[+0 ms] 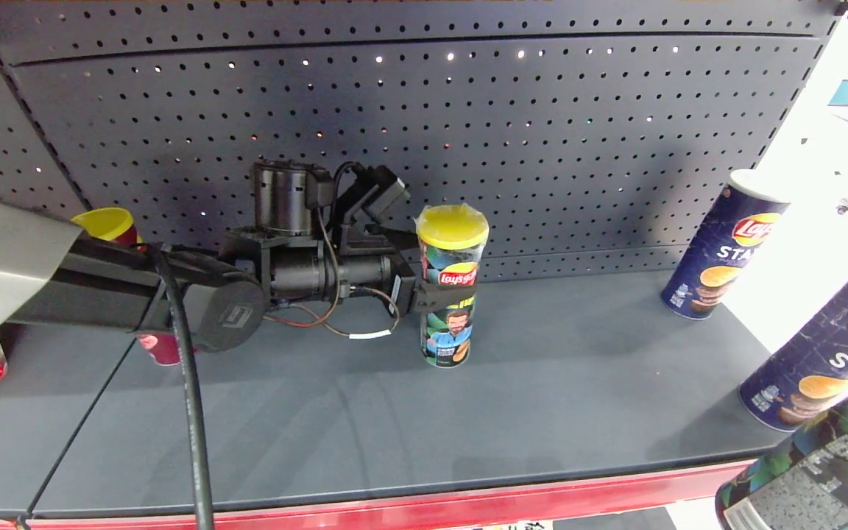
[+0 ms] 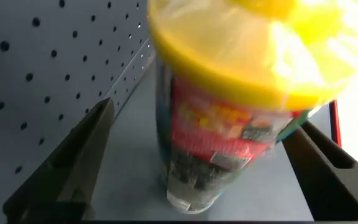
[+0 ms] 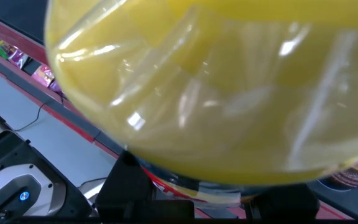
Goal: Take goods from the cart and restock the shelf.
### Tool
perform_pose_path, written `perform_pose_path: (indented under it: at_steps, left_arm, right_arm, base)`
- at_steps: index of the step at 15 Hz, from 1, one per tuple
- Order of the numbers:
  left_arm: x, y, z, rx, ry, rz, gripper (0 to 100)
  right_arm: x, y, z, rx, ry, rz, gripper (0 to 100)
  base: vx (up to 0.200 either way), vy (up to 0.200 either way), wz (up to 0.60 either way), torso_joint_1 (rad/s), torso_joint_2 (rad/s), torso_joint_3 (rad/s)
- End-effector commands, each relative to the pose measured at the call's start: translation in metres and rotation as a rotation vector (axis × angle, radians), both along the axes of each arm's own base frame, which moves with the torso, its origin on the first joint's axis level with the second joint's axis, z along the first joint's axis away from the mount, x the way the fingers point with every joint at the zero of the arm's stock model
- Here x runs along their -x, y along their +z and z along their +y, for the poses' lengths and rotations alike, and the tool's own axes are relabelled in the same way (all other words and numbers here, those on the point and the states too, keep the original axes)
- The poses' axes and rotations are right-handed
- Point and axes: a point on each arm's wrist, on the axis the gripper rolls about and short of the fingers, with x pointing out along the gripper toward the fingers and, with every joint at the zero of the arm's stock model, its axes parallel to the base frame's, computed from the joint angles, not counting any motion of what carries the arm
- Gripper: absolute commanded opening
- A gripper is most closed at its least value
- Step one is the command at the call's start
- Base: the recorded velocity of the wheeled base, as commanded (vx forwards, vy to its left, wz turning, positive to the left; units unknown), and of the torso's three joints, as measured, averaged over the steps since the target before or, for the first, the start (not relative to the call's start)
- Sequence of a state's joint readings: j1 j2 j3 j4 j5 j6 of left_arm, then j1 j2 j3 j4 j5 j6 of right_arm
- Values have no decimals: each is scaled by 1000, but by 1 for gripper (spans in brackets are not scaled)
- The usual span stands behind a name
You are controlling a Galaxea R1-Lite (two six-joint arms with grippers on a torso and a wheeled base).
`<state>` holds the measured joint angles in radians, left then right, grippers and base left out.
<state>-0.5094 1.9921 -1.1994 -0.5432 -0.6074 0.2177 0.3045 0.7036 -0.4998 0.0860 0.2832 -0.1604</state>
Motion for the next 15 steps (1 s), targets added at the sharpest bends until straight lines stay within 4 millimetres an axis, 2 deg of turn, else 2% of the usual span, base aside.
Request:
perform_pose_path:
  at_steps: [1,3,4,11,13,15]
  left_arm:
    - [-1,-1,-3,0,-6,-1,100]
    - [-2,0,-5,3,-9,-5,100]
    - [-3,-1,-7,2,-10,-7,0]
    - [2,-1,-8,0,-19,-3,0]
    - [14,10,-8,4,-2,-18,0]
    - [34,12,2,-5,0,0,0]
  right_arm:
    - [0,0,0,0,2,0,0]
    - [0,0,0,0,2,0,0]
    - [0,0,0,0,2,0,0]
    - [0,-1,0,1,2,3,0]
    - [0,-2,0,2,2,6,0]
    - [0,-1,0,1,3,4,0]
  base:
    - [0,0,0,0,0,0]
    - [0,0,0,0,0,0]
    - [0,0,0,0,0,0]
    - [0,0,0,0,0,0]
    - [0,0,0,0,0,0]
    - [0,0,0,0,0,0]
